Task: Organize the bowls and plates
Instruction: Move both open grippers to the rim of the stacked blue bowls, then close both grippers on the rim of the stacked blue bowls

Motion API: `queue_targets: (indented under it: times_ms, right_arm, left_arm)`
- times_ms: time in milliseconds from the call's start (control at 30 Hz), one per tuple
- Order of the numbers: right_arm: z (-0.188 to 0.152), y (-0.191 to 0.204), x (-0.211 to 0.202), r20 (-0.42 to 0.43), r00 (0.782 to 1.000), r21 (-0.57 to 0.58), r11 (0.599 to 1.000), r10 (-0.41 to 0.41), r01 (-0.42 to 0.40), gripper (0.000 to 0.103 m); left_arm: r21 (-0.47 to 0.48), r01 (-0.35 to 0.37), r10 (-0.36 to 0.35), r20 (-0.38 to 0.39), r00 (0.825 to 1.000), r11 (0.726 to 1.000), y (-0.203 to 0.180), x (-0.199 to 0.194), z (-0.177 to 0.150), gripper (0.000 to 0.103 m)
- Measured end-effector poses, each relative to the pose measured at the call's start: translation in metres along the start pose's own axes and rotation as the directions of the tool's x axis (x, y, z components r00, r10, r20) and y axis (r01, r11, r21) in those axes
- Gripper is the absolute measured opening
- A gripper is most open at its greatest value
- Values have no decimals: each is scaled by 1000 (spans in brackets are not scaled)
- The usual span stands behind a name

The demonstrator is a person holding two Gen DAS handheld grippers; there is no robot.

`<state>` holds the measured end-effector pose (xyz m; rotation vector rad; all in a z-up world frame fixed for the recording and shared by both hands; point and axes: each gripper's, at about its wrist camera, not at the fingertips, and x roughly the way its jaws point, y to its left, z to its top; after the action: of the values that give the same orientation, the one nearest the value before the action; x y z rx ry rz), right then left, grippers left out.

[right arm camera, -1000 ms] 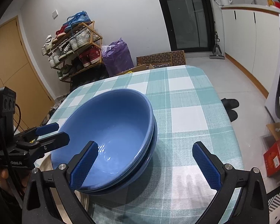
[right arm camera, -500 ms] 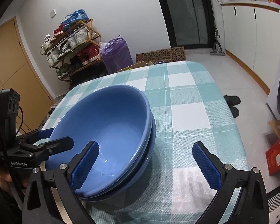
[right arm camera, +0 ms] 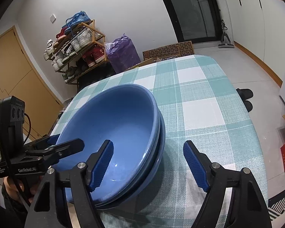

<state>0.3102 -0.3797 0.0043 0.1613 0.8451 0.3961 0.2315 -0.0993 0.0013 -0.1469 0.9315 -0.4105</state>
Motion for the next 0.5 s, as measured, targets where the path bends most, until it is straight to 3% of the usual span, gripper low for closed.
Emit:
queue_targets:
  times_ms: [133, 300, 500]
  right_arm:
    - [0, 2, 0, 1, 1000, 0, 1000, 14, -14, 63]
    - [0, 4, -3, 15, 1000, -2, 1000, 12, -12, 53]
    - [1, 7, -7, 29, 1000, -7, 1000, 9, -9, 49]
  left_arm:
    - [-3, 32, -32, -13, 999, 999, -2, 2, -1, 52]
    - [0, 44, -44, -15, 999, 999, -5, 2, -1, 47]
    - [6, 54, -54, -8, 999, 999, -7, -1, 0, 41]
